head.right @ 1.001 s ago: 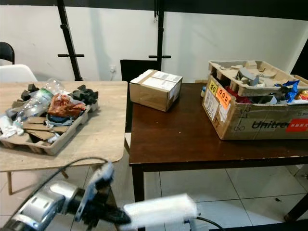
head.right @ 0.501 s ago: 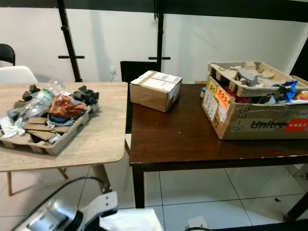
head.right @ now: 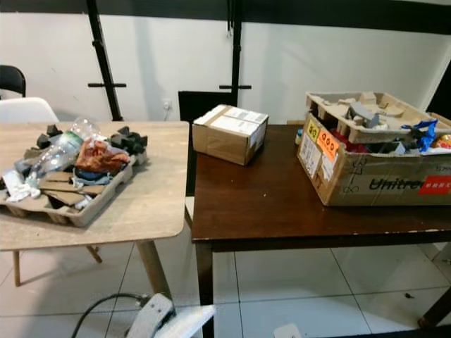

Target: Picking trash to rubbish bin

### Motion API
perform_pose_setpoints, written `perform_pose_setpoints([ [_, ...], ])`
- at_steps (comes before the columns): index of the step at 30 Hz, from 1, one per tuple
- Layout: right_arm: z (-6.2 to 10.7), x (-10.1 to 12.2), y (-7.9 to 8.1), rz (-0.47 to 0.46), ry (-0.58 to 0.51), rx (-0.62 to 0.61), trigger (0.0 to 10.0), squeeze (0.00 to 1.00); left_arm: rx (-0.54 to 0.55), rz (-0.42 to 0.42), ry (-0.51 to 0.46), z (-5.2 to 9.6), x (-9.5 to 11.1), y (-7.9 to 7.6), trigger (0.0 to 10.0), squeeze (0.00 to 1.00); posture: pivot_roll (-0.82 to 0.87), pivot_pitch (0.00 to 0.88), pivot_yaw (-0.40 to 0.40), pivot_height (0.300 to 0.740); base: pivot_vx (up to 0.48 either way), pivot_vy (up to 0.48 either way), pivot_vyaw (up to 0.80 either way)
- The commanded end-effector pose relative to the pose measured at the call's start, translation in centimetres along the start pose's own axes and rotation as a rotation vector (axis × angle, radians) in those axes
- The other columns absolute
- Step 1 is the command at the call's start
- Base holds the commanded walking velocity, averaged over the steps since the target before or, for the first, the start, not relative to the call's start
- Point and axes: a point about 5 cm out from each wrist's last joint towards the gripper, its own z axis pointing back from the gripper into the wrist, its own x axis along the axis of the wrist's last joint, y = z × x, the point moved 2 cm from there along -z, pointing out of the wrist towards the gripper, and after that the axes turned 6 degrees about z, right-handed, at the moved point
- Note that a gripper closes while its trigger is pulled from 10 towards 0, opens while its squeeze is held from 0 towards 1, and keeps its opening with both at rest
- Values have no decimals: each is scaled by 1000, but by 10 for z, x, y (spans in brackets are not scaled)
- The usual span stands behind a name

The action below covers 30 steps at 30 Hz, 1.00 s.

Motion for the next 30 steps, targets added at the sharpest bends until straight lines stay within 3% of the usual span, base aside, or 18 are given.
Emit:
perform_pose_setpoints([
  [1, 3, -11, 5, -2, 41, 9, 10000, 0, 80, -2, 49, 2, -27, 4, 0, 0, 14, 96, -34, 740, 0, 0, 0],
  [3, 3, -12, 5, -2, 43, 9, 10000, 0, 102, -18, 55, 2, -31, 6, 0, 0, 14, 96, -34, 740, 0, 0, 0],
  [4, 3, -12, 5, -2, 44, 9, 10000, 0, 126, -27, 62, 3, -36, 8, 824, 0, 14, 96, -34, 740, 0, 0, 0],
  [5, 3, -13, 5, -3, 44, 9, 10000, 0, 148, -24, 67, 4, -39, 10, 824, 0, 14, 96, -34, 740, 0, 0, 0],
  [6, 3, -12, 5, -3, 44, 10, 10000, 0, 171, -22, 73, 5, -43, 12, 5137, 0, 12, 91, -33, 740, 0, 0, 0],
  [7, 3, -12, 5, -4, 44, 10, 10000, 0, 186, -21, 77, 6, -45, 14, 5137, 0, 12, 91, -33, 740, 0, 0, 0],
  [8, 3, -12, 5, -4, 44, 10, 10000, 0, 194, -21, 79, 6, -47, 14, 6118, 0, 12, 91, -33, 740, 0, 0, 0],
  [9, 3, -13, 5, -5, 46, 10, 10000, 0, 207, -11, 86, 6, -50, 15, 10000, 0, 12, 91, -33, 740, 0, 0, 0],
  [14, 4, -15, 7, -21, 59, 25, 10000, 0, 213, -7, 153, 6, -64, 14, 10000, 0, 9, 86, -35, 740, 0, 0, 0],
  [30, 5, -18, 11, -31, 76, 42, 10000, 0, 329, -16, 91, 3, -56, 21, 10000, 0, 0, 70, -31, 740, 0, 0, 0],
])
